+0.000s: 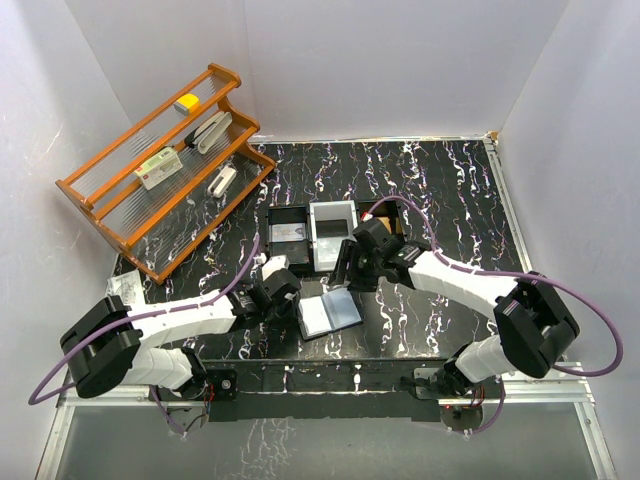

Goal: Take the credit cards out of the card holder

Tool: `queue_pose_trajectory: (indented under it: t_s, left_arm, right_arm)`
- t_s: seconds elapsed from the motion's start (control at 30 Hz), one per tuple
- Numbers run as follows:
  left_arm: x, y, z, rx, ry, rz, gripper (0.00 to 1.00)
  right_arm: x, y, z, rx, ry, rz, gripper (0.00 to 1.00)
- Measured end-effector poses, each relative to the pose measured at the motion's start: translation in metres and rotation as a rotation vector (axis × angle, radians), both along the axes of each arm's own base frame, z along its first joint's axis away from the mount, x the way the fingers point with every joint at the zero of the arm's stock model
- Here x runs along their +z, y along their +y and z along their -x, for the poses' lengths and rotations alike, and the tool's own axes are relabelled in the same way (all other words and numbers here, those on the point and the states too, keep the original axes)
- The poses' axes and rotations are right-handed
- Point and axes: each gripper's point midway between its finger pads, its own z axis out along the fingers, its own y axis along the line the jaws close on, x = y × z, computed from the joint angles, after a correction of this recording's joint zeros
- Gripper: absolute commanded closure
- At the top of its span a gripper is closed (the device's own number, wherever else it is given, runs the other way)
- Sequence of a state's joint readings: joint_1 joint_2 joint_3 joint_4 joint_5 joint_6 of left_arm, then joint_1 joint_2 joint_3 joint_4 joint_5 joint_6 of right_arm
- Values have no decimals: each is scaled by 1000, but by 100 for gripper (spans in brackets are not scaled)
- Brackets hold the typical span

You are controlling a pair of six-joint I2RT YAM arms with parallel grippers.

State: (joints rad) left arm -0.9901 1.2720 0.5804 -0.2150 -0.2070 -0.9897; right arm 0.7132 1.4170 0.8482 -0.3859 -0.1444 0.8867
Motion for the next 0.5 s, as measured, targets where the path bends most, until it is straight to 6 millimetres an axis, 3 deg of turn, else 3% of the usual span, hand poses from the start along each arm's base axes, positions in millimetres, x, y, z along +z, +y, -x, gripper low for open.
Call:
queue_pose_trajectory:
  t_s: [0.5]
  left_arm:
    - [5, -4, -3, -54, -21, -8, 75]
  right_arm:
    - [-39, -18, 19, 87, 86, 116, 49]
